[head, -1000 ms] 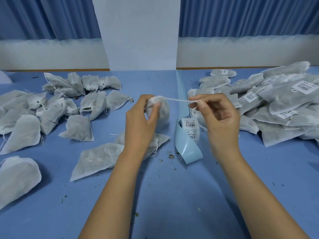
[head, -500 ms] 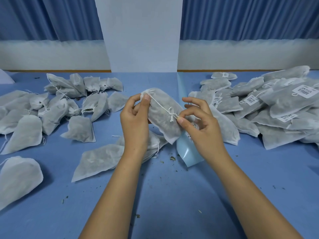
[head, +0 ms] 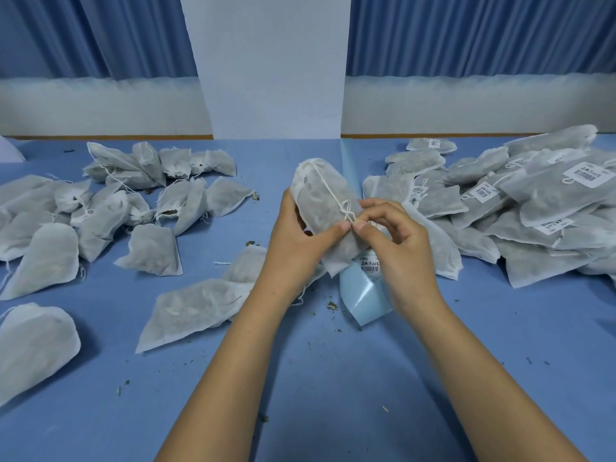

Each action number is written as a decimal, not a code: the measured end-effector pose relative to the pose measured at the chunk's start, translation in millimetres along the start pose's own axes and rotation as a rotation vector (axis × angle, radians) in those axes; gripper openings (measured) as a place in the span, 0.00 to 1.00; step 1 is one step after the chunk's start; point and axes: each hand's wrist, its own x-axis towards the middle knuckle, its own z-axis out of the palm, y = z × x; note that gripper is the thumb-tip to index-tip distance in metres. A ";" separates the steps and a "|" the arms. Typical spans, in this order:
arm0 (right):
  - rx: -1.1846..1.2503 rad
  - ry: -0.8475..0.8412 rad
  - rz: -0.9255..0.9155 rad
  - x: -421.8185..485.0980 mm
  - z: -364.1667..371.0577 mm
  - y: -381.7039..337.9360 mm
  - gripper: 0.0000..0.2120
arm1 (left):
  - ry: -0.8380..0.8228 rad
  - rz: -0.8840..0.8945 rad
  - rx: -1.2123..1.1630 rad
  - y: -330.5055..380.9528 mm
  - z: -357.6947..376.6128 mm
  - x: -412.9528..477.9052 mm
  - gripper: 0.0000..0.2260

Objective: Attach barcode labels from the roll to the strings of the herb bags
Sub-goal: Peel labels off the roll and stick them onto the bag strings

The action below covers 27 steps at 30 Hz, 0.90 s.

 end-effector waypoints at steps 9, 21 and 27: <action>0.310 -0.020 -0.051 5.1 -5.5 -4.4 0.08 | -0.109 -0.097 0.252 4.4 -7.7 0.0 0.13; 0.060 -0.184 -0.245 -2.6 -1.9 -11.5 0.06 | -0.028 -0.230 0.042 6.0 -5.8 3.0 0.06; -0.137 -0.267 -0.223 -4.9 0.5 -6.4 0.05 | -0.063 -0.290 -0.079 8.9 -6.4 1.7 0.11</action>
